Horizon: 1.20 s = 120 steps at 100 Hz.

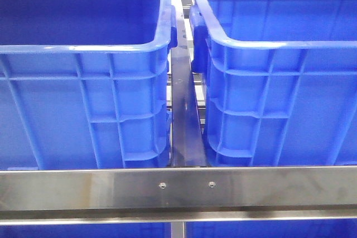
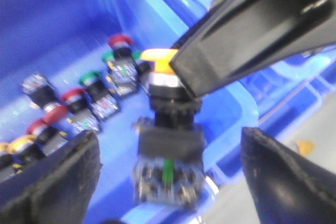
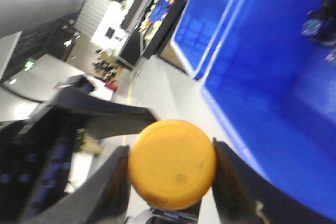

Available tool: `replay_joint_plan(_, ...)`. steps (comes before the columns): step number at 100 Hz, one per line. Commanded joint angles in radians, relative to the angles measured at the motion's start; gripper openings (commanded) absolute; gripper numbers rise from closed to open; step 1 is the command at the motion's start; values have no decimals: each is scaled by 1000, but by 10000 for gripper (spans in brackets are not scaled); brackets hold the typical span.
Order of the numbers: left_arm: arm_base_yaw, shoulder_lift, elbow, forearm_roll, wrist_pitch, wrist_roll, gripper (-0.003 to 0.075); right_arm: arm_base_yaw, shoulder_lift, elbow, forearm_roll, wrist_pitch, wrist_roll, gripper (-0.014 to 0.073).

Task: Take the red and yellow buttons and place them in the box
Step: 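Grasp the yellow button's cap with the right gripper, then open the left gripper and carry the yellow button to the bin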

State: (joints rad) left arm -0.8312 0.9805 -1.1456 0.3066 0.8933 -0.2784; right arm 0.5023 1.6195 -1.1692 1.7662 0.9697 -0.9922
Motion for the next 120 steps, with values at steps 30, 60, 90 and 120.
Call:
replay_joint_plan(30,130,-47,-32,65,-68,-51,494,-68,-40,-33,82,-18,-23,170)
replay_joint_plan(60,389,-43,-10,65,-112,-51,494,-135,-40,-33,82,15,-23,170)
replay_joint_plan(90,626,-94,116,-50,-170,-51,494,-154,-40,-33,81,13,-23,170)
replay_joint_plan(120,633,-325,284,-73,-191,-51,494,-154,-40,-33,81,-15,-25,170)
